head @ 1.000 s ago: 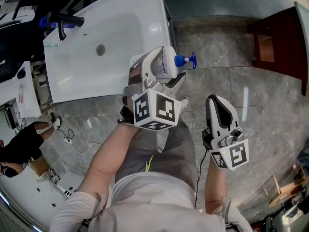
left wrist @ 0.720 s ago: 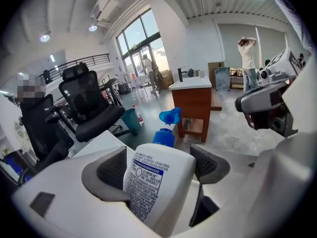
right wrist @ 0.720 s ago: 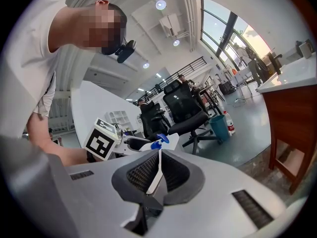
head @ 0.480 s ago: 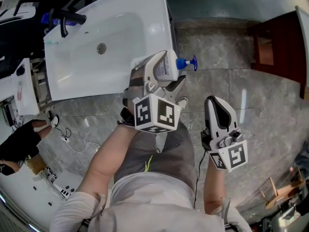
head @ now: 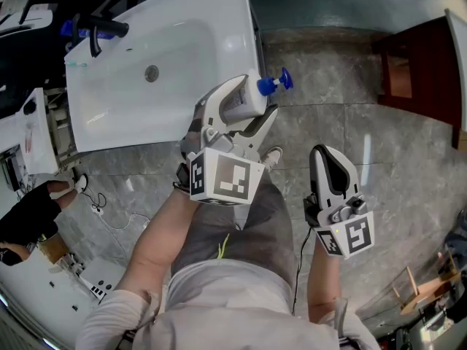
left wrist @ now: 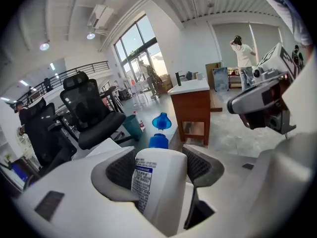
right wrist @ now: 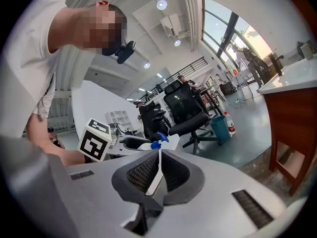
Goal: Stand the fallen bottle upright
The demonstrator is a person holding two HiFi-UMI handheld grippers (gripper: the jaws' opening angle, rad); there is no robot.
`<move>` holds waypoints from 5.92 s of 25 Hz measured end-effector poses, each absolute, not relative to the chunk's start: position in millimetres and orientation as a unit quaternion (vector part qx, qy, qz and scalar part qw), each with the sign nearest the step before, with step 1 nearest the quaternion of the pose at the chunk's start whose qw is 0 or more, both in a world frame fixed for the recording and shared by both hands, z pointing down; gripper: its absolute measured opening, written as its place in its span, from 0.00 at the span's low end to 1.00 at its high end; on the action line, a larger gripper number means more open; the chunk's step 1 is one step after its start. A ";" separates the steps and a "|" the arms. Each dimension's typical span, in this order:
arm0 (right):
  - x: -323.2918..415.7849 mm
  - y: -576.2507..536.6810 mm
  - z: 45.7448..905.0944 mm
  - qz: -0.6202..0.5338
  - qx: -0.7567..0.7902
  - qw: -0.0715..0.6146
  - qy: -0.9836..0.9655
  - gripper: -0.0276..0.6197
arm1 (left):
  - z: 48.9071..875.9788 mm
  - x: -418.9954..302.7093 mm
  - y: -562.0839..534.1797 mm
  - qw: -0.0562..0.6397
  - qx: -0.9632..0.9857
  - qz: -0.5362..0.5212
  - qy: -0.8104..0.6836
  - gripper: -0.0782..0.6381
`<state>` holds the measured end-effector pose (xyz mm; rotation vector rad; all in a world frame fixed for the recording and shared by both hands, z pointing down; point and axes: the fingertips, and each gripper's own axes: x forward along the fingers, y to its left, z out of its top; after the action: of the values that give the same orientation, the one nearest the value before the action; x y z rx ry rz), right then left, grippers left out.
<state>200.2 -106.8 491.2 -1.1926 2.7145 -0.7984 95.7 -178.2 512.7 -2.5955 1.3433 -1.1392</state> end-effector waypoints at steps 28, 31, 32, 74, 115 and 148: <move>155.3 -95.9 492.6 -0.252 -0.357 -0.011 0.899 0.11 | 446.6 35.3 -163.3 -0.068 -0.840 -0.018 0.538 0.55; 144.0 -92.8 494.6 -0.252 -0.349 -0.022 0.903 0.11 | 443.4 26.0 -158.7 -0.066 -0.840 0.024 0.537 0.55; 140.9 -91.9 495.2 -0.252 -0.346 -0.025 0.904 0.11 | 442.6 23.3 -157.9 -0.065 -0.840 0.037 0.537 0.55; 67.8 -73.5 495.9 -0.240 -0.353 -0.062 0.902 0.11 | 452.5 -8.7 -128.3 -0.019 -0.877 0.121 0.465 0.51; 46.8 -53.4 405.8 -0.206 -0.375 0.000 0.904 0.11 | 408.1 -42.6 -69.1 0.010 -0.891 -0.014 0.454 0.31; 29.9 -16.9 206.1 -0.083 -0.403 0.028 0.911 0.11 | 198.1 -166.4 -28.5 0.025 -0.823 0.010 0.567 0.13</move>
<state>29.9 -16.9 206.1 -1.2450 2.8112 -0.2577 -166.4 -28.5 198.1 -2.5462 1.7547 0.0303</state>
